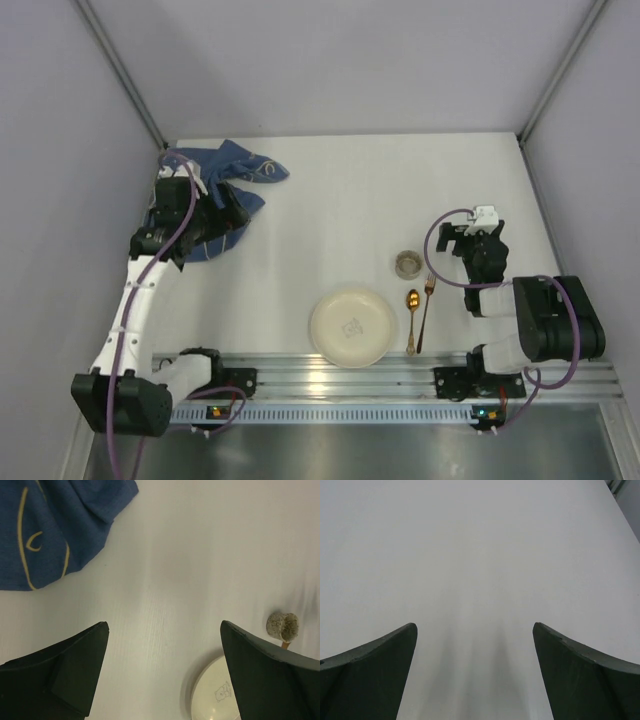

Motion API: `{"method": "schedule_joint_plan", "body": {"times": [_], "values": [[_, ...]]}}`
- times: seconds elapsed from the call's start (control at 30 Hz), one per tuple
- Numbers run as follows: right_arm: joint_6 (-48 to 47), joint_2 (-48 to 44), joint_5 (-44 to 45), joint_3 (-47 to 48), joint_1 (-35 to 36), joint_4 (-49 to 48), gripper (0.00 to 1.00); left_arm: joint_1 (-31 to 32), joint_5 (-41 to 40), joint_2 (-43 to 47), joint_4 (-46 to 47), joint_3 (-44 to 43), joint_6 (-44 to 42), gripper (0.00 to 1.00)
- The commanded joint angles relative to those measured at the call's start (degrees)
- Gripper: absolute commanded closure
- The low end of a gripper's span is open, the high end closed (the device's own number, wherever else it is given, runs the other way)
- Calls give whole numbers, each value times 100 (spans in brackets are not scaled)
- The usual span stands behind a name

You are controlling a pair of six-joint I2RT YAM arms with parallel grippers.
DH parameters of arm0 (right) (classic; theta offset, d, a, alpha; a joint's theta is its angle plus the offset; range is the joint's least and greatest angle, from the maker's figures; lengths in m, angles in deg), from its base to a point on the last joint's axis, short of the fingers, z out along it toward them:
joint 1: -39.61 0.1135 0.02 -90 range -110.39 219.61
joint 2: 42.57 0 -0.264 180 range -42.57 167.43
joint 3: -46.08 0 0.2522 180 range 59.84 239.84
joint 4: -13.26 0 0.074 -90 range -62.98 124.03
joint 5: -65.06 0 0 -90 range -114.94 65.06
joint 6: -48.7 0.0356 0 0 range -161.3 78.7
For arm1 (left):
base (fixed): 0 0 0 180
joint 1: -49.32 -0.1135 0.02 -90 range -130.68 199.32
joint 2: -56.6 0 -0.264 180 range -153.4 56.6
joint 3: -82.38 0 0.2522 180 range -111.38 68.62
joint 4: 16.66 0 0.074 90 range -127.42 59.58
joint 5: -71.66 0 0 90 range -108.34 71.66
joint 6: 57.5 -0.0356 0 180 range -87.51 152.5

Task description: Set the dinner table for one person

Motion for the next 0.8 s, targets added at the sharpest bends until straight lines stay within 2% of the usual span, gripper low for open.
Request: {"method": "schedule_joint_plan", "body": {"times": [0.0,0.07,0.2,0.43,0.63,0.67,0.73,0.77], "values": [[88,10,-34,138,-51,-403,0,-8,-1576,327,-644,-76,545,2],[88,10,-34,138,-51,-403,0,-43,-1827,319,-829,309,794,2],[88,10,-34,138,-51,-403,0,-96,-1214,161,-706,715,707,2],[97,27,-34,138,-51,-447,0,-96,-1265,108,-847,557,557,2],[79,10,-34,155,-42,-368,0,-105,-888,-85,-873,557,417,2],[96,-95,436,208,45,-238,0,-105,-1009,-199,-891,522,391,2],[-43,-515,546,862,168,725,0,-105,-1422,-331,-952,469,408,2],[-79,-700,572,1259,273,2210,0,-105,-1589,-488,-961,460,382,2]]}}
